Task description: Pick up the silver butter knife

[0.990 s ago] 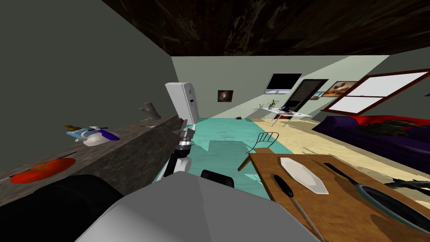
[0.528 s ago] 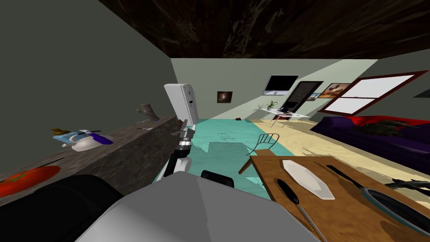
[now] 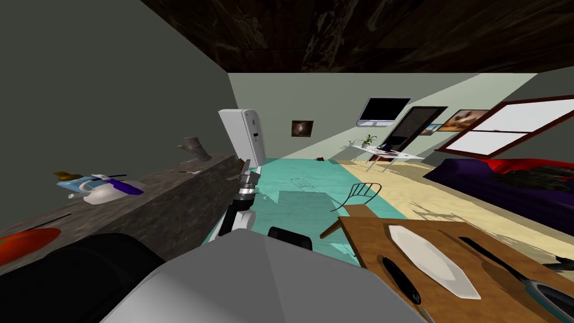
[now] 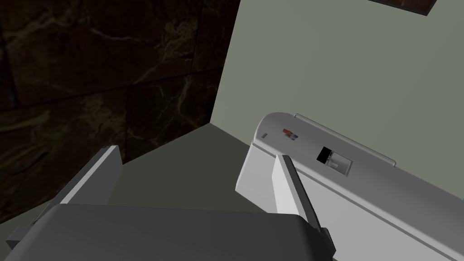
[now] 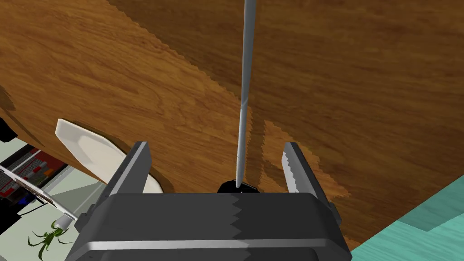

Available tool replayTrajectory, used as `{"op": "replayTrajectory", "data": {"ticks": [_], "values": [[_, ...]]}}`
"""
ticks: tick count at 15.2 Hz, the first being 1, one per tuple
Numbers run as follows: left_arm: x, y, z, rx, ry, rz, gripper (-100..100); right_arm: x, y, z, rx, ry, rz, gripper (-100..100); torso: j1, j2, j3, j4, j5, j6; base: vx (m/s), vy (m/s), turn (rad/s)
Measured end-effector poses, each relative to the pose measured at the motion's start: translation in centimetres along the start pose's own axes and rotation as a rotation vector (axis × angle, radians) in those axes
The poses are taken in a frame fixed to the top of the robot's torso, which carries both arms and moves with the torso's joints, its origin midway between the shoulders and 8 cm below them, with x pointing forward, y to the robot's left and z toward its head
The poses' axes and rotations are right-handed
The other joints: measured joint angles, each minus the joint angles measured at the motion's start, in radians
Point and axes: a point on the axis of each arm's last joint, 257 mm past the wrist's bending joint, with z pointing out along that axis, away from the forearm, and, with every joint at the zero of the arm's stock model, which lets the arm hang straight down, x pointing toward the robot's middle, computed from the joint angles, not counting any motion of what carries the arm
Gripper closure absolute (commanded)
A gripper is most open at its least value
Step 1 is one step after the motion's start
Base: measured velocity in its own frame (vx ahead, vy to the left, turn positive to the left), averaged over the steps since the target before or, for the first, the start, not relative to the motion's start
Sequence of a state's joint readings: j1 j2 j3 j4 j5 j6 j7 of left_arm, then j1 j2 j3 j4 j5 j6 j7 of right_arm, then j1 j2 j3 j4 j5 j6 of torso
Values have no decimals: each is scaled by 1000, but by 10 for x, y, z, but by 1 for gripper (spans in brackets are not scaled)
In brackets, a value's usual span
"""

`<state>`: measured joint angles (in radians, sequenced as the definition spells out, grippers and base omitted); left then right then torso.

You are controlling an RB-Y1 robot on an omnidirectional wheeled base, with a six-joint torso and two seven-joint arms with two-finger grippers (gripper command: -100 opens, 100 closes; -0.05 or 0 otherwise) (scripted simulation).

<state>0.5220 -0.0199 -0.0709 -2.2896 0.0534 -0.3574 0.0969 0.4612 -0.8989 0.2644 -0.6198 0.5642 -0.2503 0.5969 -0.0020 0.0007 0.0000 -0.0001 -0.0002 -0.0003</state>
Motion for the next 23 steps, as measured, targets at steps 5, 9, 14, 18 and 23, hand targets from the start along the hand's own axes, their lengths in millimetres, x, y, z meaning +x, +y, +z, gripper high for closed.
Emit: {"op": "replayTrajectory", "data": {"ticks": [5,9,14,18,23], "values": [[0,0,0,0,0,0,0,1,2,2,7,4,3,100,8,1,1,1,1,1,-3,11,-37],[0,0,0,0,0,0,0,14,-2,-6,-7,11,20,-100,8,2,2,1,2,1,-14,39,6],[0,0,0,0,0,0,0,26,11,-17,-50,-4,98,-100,0,8,5,2,0,1,-89,-53,9],[0,0,0,0,0,0,0,12,25,-20,-100,-49,129,-100,-2,8,5,2,-1,1,-86,-93,-10],[0,0,0,0,0,0,0,-29,57,-14,-181,-141,119,-100,-6,9,5,2,-2,1,-93,-128,-39]]}}
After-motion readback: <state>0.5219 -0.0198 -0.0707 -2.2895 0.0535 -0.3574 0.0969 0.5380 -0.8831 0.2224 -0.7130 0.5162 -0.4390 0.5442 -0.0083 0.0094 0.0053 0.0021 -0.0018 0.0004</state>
